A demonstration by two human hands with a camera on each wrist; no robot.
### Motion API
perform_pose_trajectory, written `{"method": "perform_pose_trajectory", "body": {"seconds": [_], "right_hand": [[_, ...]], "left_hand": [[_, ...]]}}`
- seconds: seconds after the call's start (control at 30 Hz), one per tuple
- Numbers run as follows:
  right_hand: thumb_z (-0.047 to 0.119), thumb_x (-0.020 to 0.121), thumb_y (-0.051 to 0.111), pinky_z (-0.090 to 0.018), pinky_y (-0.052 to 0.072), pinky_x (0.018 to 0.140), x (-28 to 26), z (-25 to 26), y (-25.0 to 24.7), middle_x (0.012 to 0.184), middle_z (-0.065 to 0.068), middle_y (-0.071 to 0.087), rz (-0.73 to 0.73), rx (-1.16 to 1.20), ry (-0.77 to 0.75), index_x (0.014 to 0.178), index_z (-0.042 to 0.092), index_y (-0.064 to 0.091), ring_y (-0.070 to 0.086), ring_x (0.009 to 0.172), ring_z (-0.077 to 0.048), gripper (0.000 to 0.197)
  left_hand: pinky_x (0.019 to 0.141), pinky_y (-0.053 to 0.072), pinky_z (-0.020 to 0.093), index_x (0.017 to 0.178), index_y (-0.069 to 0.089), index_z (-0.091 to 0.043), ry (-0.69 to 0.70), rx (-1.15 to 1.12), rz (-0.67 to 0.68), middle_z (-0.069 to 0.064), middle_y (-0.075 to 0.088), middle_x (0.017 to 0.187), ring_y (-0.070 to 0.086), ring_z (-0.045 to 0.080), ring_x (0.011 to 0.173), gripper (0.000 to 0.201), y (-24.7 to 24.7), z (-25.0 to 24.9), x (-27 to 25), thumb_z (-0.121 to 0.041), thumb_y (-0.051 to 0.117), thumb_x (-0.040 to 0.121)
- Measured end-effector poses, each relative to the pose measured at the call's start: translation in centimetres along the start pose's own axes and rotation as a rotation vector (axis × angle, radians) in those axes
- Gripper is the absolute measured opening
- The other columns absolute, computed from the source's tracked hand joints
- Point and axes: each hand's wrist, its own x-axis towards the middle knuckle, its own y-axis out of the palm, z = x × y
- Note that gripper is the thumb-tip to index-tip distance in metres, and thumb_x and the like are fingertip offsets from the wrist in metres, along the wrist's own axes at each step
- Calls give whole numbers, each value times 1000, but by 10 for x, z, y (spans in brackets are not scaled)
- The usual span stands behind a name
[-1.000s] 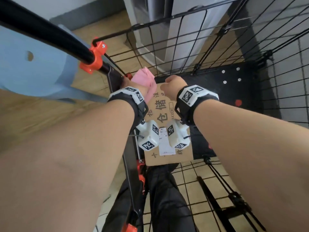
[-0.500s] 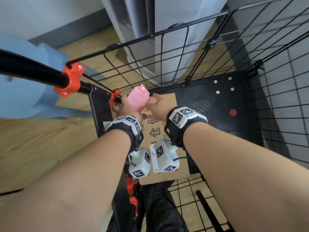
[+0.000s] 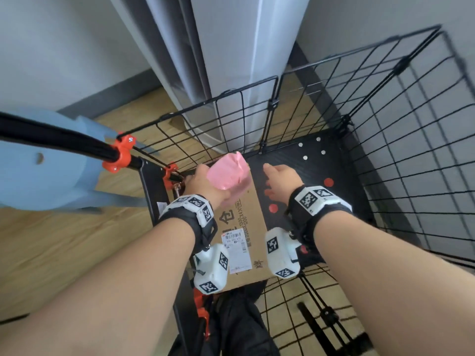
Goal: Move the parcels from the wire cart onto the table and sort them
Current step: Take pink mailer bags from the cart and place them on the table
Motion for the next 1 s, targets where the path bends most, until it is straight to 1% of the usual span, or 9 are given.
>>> {"method": "perform_pose_trajectory", "body": {"seconds": [0.1,0.17,0.27,0.4,0.5,0.63,0.8,0.9,1.0], "right_hand": [[43,99,37,-50,53,91,-41,15,-37,103,-23,66,-21,126,41,113,4,53,67,97,-39,45],[51,99,33,-47,56,86,-75,27,-64,94,-20,66,-32,181,76,120,5,51,68,89,-36,54],[65,93,34,-44,57,76,-131,48,-105,88,-21,64,-52,367,71,117,8,51,67,79,-35,64],[79,74,51,-47,59,66,-201,69,-156,111,-24,62,-95,659,-5,125,13,50,69,88,-39,83],[61,63,74,-52,58,69,-253,79,-178,120,-20,59,-111,799,-31,128,13,47,64,99,-38,84],[33,77,69,-48,58,74,-321,76,-201,107,-17,68,-250,787,-162,119,8,51,68,93,-34,52],[14,84,67,-50,48,99,-403,44,-226,99,-13,74,-340,839,-303,108,6,56,71,95,-30,27],[6,81,66,-51,51,94,-453,23,-236,101,-13,73,-417,847,-336,109,6,57,70,95,-31,29],[3,78,65,-45,59,81,-506,-4,-243,101,-13,72,-546,736,-372,113,3,59,71,90,-29,35]], "left_hand": [[78,55,41,103,43,-26,148,10,24,2,57,101,60,26,89,53,-18,-34,-34,-20,76,61],[70,56,37,103,45,-22,270,-24,49,-2,57,94,60,21,82,52,-30,-62,-61,-15,78,64],[75,52,35,102,45,-27,531,-33,38,-5,51,101,55,19,89,58,-59,-107,-106,-13,83,61],[78,51,35,102,45,-34,888,27,-49,-4,44,112,55,21,91,55,-99,-155,-176,-12,77,63],[76,51,35,107,41,-34,1032,72,-109,-4,39,120,56,23,89,52,-116,-172,-232,-7,68,72],[81,54,36,112,41,-32,1092,-46,-62,-3,41,121,54,18,95,60,-133,-181,-283,9,56,72],[80,52,26,119,46,-25,1030,-338,111,-2,56,121,59,14,100,51,-156,-199,-339,12,40,84],[94,51,39,114,50,-23,1044,-424,149,2,59,120,60,19,102,34,-161,-213,-382,1,40,93],[91,46,33,128,43,-20,1109,-395,222,-2,50,125,53,16,105,35,-157,-225,-430,-15,50,94]]}}
